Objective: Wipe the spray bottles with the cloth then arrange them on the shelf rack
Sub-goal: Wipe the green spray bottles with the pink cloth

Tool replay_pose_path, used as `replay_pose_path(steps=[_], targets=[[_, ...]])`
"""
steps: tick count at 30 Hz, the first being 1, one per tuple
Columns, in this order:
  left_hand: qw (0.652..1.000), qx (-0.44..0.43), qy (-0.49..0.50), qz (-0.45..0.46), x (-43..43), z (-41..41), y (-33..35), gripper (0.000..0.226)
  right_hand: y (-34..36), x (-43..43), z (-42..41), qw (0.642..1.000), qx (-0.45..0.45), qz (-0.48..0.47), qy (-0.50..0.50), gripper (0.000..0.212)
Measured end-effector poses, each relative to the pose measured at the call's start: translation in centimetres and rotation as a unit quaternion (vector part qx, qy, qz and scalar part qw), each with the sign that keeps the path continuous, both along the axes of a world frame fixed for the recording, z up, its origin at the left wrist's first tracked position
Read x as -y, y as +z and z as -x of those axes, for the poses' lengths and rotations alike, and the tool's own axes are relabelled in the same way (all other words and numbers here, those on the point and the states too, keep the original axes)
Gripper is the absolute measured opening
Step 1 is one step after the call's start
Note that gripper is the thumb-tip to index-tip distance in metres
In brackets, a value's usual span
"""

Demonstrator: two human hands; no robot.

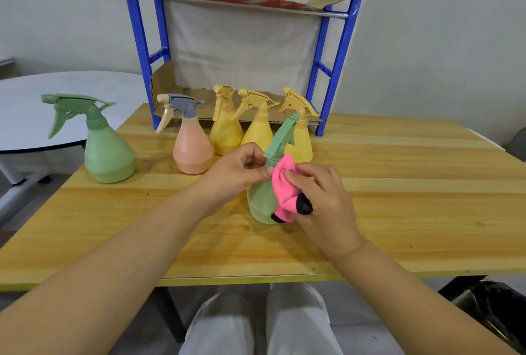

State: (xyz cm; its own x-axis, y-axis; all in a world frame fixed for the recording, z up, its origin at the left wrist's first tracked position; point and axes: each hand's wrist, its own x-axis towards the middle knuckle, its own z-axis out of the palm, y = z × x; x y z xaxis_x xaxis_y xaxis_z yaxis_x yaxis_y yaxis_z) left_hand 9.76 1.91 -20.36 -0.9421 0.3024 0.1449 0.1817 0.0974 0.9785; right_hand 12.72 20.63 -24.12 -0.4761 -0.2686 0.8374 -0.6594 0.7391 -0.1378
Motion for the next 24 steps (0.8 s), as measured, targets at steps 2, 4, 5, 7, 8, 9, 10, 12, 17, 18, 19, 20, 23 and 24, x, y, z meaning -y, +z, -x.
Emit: replay_pose_path(steps=[2,4,5,7,8,9,10,12,17,18,19,20,23,24], targets=[[1.0,-0.001,-0.003,0.002,0.0,0.0,0.0,0.028,-0.5,0.6,-0.1,1.0,0.008,0.014,-0.006,0.042],[1.0,-0.003,0.0,-0.004,-0.1,0.1,-0.1,0.02,-0.8,0.9,-0.3,1.0,0.008,0.006,-0.003,0.039],[1.0,-0.003,0.002,-0.009,-0.1,0.1,-0.2,0.019,-0.9,0.8,-0.4,1.0,0.005,-0.009,0.004,0.039],[1.0,0.003,0.004,-0.017,-0.2,0.1,-0.2,0.019,-1.1,0.5,-0.7,0.999,0.001,-0.051,0.019,0.034],[1.0,0.007,0.004,-0.02,-0.2,0.1,-0.3,0.018,-1.2,0.3,-1.0,0.997,0.004,-0.076,0.027,0.028],[1.0,0.009,0.005,-0.023,-0.2,0.2,-0.4,0.016,-1.4,0.1,-1.2,0.994,0.01,-0.106,0.032,0.021],[1.0,0.01,0.008,-0.024,-0.3,0.2,-0.5,0.014,-1.6,0.0,-1.6,0.989,0.017,-0.145,0.032,0.018],[1.0,0.006,0.017,-0.025,-0.4,0.2,-0.6,0.014,-1.6,-0.2,-2.0,0.972,0.033,-0.229,0.025,0.025],[0.999,0.0,0.044,-0.007,-0.6,-0.2,-0.9,0.037,-0.2,-0.8,-2.1,0.964,0.033,-0.26,0.044,0.027],[0.999,-0.003,0.045,-0.002,-0.8,-0.3,-1.0,0.039,0.4,-0.8,-2.2,0.971,0.018,-0.235,0.042,0.023],[0.999,-0.012,0.048,0.006,-0.9,-0.4,-1.0,0.035,0.9,-0.7,-2.1,0.979,-0.001,-0.203,0.036,0.021],[0.998,-0.021,0.052,0.017,-1.1,-0.6,-1.0,0.029,1.5,-0.5,-1.9,0.985,-0.019,-0.169,0.027,0.021],[0.998,-0.027,0.042,0.039,-1.4,-1.1,-0.9,0.019,2.4,0.1,-1.1,0.99,-0.057,-0.13,0.005,0.023],[0.998,-0.024,0.029,0.041,-1.3,-1.2,-0.8,0.018,2.3,0.3,-0.9,0.988,-0.06,-0.139,0.003,0.025]])
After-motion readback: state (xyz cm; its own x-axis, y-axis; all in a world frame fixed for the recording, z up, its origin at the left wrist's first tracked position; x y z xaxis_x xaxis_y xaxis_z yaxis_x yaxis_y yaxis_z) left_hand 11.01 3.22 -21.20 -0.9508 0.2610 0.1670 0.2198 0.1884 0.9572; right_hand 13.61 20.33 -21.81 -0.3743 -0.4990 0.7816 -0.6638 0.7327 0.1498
